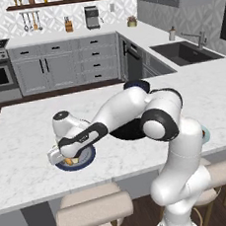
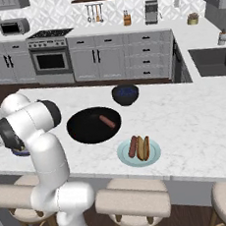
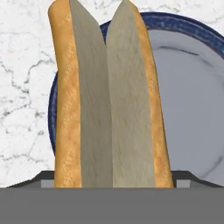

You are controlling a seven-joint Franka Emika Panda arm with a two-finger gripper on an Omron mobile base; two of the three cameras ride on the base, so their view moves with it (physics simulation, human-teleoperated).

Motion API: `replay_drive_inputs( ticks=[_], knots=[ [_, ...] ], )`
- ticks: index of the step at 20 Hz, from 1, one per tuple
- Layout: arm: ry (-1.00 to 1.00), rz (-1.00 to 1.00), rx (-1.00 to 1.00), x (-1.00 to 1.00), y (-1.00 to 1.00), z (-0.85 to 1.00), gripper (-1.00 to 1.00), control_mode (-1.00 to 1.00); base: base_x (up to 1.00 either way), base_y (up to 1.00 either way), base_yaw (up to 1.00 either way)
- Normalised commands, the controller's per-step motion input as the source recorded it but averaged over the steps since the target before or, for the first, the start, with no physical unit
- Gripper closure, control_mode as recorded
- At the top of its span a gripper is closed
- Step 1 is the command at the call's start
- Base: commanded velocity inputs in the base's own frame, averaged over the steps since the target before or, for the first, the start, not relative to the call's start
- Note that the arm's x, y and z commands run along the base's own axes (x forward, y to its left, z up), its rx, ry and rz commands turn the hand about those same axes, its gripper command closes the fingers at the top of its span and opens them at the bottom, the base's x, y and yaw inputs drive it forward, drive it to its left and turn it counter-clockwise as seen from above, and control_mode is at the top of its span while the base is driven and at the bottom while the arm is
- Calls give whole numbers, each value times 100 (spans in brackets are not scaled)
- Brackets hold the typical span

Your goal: Place one bun and one sausage from the bowl on each plate.

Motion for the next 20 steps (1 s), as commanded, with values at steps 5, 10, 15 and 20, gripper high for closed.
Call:
replay_drive_inputs(
  ticks=[5,10,15,20],
  knots=[
    [0,0,0,0,0,0,-100,-100,0,0,0],
    [0,0,0,0,0,0,-100,-100,0,0,0],
    [-3,0,0,-21,0,34,-100,-100,0,0,0],
    [-7,0,3,-57,-34,63,-100,-100,0,0,0]
  ],
)
